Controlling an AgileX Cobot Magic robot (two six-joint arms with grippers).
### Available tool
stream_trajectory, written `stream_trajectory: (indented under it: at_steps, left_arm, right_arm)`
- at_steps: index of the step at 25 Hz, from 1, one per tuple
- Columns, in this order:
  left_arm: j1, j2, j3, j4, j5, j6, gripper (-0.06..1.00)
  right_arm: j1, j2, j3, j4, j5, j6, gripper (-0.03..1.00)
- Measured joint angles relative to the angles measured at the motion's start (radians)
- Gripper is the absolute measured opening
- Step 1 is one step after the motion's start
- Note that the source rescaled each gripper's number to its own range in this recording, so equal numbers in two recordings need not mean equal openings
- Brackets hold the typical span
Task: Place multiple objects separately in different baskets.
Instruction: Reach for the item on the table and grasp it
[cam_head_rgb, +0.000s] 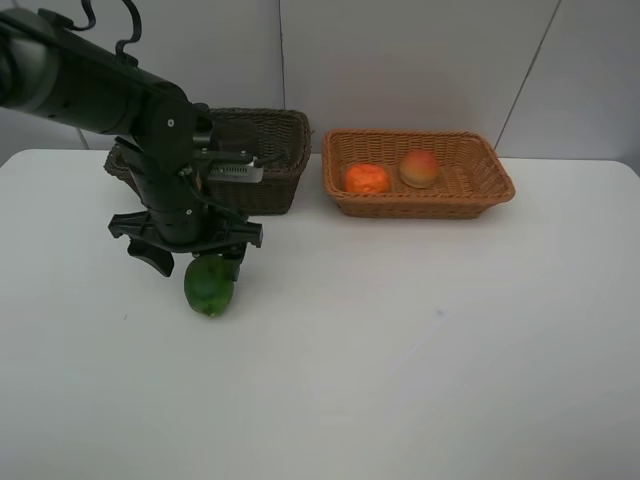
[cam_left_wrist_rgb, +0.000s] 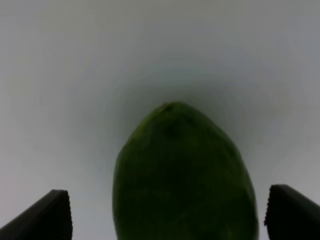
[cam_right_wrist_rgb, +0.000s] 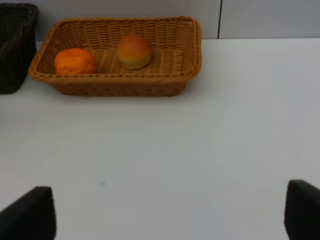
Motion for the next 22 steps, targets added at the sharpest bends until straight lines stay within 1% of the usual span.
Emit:
stream_trajectory:
  at_steps: [9,16,22]
  left_arm:
    - [0.000,0.003,0.000,-0.070,-0.065,-0.013,1.00]
    - [0.000,0.003,0.001,-0.079,-0.065,-0.013,1.00]
    - [0.000,0.022,0.028,-0.083,-0.074,-0.013,1.00]
  right_arm:
    - [0.000,0.000,0.000,0.000,0.000,0.000,0.97]
    - [0.000,0.000,0.000,0.000,0.000,0.000,0.97]
    - [0.000,0.000,0.000,0.000,0.000,0.000,0.97]
